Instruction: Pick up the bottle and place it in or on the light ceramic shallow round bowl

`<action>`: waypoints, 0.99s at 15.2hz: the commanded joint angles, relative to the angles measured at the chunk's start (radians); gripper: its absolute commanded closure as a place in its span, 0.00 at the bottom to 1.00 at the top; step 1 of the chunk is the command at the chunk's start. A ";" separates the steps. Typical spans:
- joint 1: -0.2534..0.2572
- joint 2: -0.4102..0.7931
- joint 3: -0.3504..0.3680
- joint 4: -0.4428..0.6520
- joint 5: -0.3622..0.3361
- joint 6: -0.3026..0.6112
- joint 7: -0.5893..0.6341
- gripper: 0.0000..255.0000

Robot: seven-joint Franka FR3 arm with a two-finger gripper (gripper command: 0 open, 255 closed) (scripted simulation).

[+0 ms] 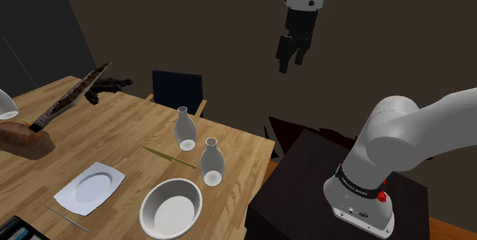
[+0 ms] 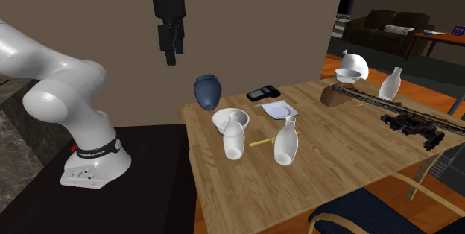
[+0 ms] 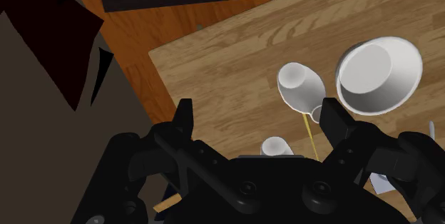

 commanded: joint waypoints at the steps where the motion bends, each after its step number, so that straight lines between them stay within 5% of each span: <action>1: 0.000 0.000 0.000 0.000 0.000 0.000 0.000 0.00; 15: 0.045 0.306 0.168 -0.167 0.069 0.519 0.167 0.00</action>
